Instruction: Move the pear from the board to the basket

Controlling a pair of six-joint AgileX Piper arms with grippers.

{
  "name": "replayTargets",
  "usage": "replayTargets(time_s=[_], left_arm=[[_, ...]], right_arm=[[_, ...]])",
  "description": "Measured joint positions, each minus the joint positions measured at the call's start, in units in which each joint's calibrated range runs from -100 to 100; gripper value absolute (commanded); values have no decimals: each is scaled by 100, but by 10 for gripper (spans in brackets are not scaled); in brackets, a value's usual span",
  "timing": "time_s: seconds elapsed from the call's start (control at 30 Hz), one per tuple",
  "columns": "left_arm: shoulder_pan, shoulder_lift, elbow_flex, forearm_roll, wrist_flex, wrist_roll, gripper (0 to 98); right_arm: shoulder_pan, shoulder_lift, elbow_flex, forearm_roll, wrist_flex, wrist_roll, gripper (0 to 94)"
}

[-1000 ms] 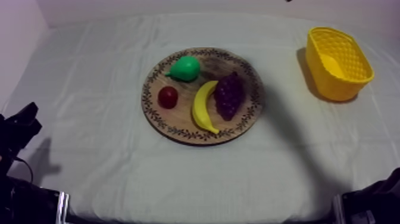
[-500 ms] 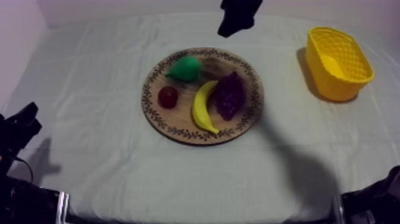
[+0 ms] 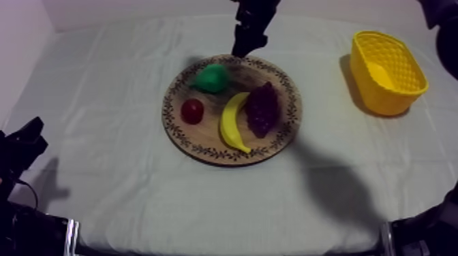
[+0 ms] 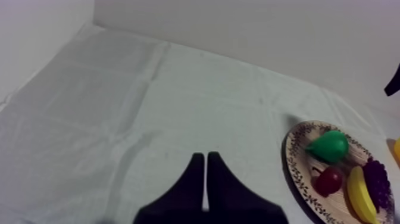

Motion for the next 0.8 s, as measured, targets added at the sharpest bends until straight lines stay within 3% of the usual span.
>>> replayTargets(time_s=[0.8], left_arm=[[0,0,0,0,0,0,1]], right_arm=[[-206,2885,-3015,126,499,-366,856]])
